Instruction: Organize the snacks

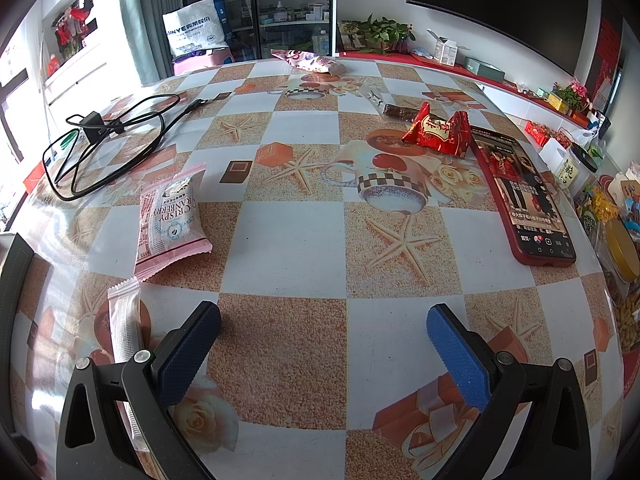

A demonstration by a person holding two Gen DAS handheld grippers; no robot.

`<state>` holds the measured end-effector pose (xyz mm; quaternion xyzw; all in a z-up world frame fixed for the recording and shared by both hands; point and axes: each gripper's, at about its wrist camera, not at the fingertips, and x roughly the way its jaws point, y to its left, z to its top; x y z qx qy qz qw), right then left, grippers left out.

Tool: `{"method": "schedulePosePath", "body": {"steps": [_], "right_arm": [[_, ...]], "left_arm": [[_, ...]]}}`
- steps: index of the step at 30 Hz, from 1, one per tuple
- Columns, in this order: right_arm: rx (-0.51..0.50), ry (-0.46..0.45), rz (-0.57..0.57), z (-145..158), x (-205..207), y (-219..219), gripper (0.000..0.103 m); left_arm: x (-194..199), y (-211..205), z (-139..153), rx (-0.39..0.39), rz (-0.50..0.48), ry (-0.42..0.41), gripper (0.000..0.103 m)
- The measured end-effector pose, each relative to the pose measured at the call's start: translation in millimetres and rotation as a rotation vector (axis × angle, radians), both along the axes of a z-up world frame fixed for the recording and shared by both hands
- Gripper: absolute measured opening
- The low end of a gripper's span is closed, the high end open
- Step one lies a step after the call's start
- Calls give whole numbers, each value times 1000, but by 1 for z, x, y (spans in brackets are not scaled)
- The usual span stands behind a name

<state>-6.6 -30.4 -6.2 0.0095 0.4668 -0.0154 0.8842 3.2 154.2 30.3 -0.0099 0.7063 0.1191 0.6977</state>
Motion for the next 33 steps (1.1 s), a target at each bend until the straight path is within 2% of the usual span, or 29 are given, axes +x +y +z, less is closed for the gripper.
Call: {"method": "schedulePosePath", "body": {"steps": [10,14,17,20,23,28,30,33], "right_arm": [[0,19,10,0,4,3,103],[8,188,125,11,25,-7,103],[116,309,202,16,33,-24,103],[165,436,179,15,35,-47,103],[204,521,95,16,26,-76,103],[221,555,91,25,20,-86,103],[221,545,106,33,24,-82,103],[226,528,114,43,36,-75,103]], "left_arm": [[12,13,-1,-53,-8,-9,79],[24,11,-6,-93,-14,-14,79],[38,1,-13,-146,-3,-19,79],[53,-14,-21,-183,1,-32,79],[69,-30,-34,-197,-2,-30,79],[90,-44,-57,-180,16,4,79],[95,-47,-58,-149,6,1,79],[100,-52,-58,-145,-6,-3,79]]}}
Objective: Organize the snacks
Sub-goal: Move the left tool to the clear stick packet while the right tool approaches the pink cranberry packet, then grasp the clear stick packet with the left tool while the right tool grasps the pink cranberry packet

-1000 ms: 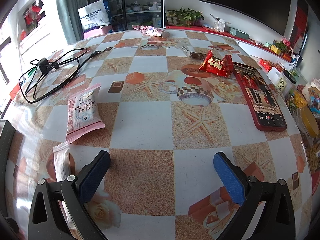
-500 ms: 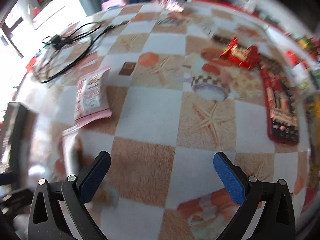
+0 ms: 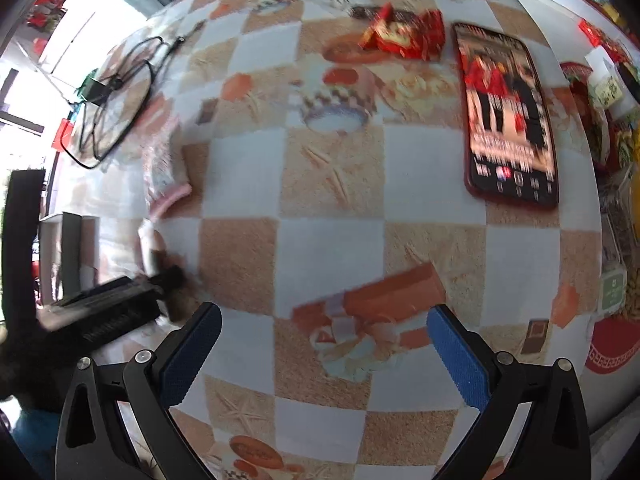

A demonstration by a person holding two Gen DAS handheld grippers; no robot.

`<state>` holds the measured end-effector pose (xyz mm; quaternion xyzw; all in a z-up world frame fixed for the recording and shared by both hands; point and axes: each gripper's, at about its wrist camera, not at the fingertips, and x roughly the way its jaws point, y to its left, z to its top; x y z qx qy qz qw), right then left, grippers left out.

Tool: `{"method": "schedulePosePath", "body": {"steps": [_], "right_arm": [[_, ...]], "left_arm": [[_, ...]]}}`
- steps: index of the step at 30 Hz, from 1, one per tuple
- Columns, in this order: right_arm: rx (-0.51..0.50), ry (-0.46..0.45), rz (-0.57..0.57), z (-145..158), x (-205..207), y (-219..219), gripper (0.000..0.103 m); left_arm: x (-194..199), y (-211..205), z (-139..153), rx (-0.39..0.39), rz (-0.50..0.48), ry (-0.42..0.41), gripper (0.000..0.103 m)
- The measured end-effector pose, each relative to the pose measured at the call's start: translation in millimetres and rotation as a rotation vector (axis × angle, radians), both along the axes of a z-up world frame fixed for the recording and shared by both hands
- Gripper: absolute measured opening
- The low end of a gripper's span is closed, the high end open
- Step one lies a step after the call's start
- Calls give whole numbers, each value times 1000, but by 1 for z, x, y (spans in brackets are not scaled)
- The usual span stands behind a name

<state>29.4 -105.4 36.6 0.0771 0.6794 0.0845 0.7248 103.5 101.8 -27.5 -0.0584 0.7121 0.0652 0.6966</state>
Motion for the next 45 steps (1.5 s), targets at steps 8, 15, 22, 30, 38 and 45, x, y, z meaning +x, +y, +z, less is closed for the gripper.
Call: {"method": "schedulePosePath", "body": {"steps": [8,15,22,30,38,45], "right_arm": [[9,-17,-1,11,32,17,103],[38,20,88,1,67,74,103],[-1,34,205,-15,80,141,103],[-75,97,248,-41,82,174,99],[-29,64,211,-23,62,167,42],[100,60,250,14,36,196,42]], "left_arm": [[2,-15,8,-4,-66,-3,22],[-18,20,8,-36,-42,22,16],[-39,55,10,-35,-15,31,17],[-40,65,8,-56,-4,19,17],[-69,80,25,-112,-19,-38,16],[-88,117,66,-140,18,-132,16]]}}
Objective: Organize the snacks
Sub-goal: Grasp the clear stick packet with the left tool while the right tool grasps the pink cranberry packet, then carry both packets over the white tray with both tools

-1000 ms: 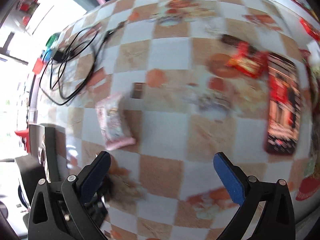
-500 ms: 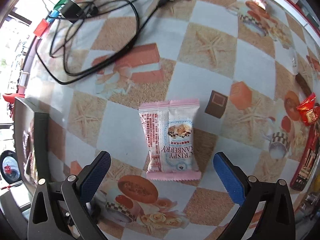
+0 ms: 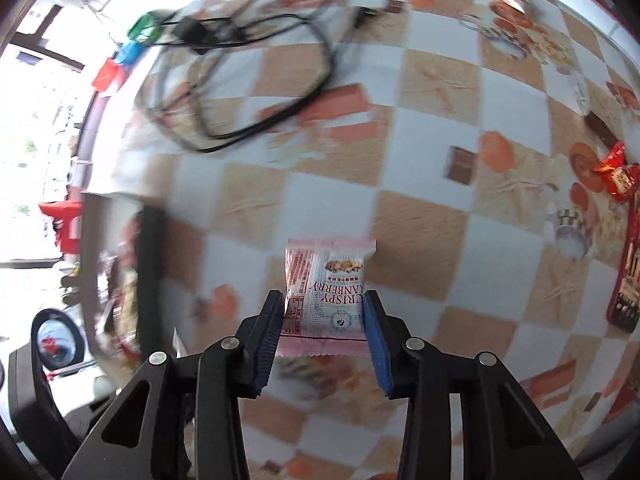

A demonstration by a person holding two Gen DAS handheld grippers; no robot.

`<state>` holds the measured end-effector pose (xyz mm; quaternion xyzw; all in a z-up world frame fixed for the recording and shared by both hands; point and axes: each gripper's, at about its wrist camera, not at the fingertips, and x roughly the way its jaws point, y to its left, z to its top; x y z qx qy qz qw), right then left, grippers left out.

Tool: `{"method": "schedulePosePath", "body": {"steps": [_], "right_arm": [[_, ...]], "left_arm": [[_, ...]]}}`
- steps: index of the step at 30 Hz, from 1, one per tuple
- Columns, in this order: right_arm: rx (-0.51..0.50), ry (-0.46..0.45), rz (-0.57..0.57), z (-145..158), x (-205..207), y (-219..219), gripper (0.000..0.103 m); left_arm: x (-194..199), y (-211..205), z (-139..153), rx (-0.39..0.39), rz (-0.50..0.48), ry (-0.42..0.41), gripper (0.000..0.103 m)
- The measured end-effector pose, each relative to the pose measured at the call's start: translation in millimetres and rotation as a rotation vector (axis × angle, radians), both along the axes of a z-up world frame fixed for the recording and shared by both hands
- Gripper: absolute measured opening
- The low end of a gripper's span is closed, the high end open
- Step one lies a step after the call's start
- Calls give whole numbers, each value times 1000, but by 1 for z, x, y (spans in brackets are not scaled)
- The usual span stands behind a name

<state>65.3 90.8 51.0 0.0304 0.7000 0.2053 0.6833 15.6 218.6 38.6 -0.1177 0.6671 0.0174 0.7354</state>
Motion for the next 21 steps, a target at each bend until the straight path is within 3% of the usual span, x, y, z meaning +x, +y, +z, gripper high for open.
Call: {"method": "schedulePosePath", "body": {"steps": [7,10,16,17,18,19,20,21], "right_arm": [[119,-18,115,38,-19,79,42],[156,-19,177,50,-28,124,42],[128,25,299,35,-54,194,42],[109,33,323,30,-59,204,43],[97,33,338,28,-64,210,44],[83,30,352,26,-67,215,50],[62,24,370,24,-71,222,62],[53,17,380,22,-73,225,69]], "left_arm": [[-27,69,35,55,89,-59,16],[-37,101,32,87,137,-50,16],[-49,145,22,156,209,-22,19],[-52,149,22,178,218,-20,23],[-54,153,22,185,227,-19,40],[-57,159,21,176,240,-21,60],[-60,163,22,169,254,-30,67],[-62,166,24,169,264,-39,73]]}}
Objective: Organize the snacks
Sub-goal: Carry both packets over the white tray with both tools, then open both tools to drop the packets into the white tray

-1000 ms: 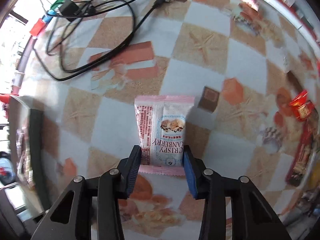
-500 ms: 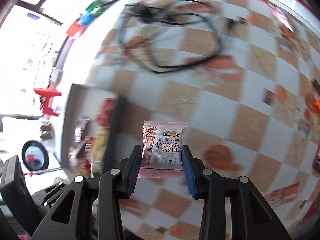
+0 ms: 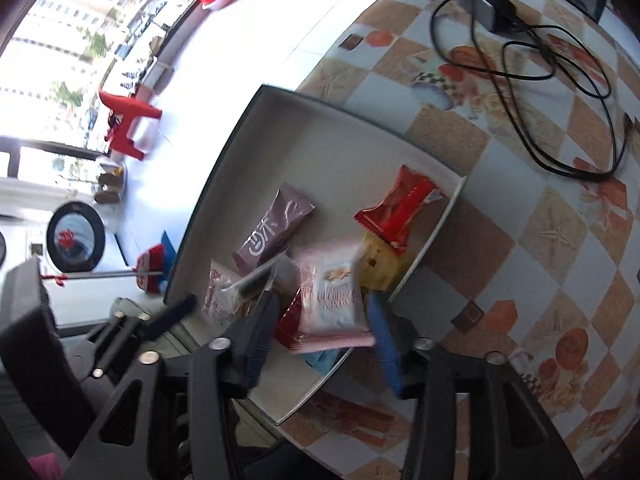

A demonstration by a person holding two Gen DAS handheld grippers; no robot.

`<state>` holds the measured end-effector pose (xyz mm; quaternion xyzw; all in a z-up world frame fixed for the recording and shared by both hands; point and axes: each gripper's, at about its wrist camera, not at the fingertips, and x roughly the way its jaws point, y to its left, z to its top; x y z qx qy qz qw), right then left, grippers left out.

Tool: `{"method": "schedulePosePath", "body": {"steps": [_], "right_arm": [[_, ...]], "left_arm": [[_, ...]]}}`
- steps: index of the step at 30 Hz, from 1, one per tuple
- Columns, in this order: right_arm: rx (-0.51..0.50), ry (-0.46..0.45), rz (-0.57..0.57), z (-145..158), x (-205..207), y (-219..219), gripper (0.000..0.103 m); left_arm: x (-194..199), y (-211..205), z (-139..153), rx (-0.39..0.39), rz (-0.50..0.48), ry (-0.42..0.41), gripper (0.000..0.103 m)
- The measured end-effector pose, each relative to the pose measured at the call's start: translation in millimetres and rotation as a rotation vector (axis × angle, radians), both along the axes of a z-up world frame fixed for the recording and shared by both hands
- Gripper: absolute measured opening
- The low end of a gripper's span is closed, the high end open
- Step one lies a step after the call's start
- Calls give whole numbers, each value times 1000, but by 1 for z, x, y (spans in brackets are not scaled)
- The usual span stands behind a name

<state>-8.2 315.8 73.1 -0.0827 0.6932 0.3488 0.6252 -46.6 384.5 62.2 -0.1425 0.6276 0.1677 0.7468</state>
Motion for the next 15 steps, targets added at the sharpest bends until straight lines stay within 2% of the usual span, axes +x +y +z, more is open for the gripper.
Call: {"method": "schedulePosePath", "body": {"steps": [1,4,5,6,11,15], "right_arm": [[-5,-10,10,0,-3,3,77],[-44,-41,47,1,-12,11,79],[-61,-52,63,4,-13,11,84],[-71,-67,75,5,-16,13,102],[-122,-161,120,12,-25,21,103],[-139,-174,134,18,-31,20,103]], "left_arm": [[-2,3,2,3,4,-7,75],[-7,10,2,17,16,1,80],[-8,13,1,15,22,6,80],[-9,15,1,10,28,12,81],[-15,24,-2,-29,41,28,81],[-18,27,-1,-17,43,28,82]]}}
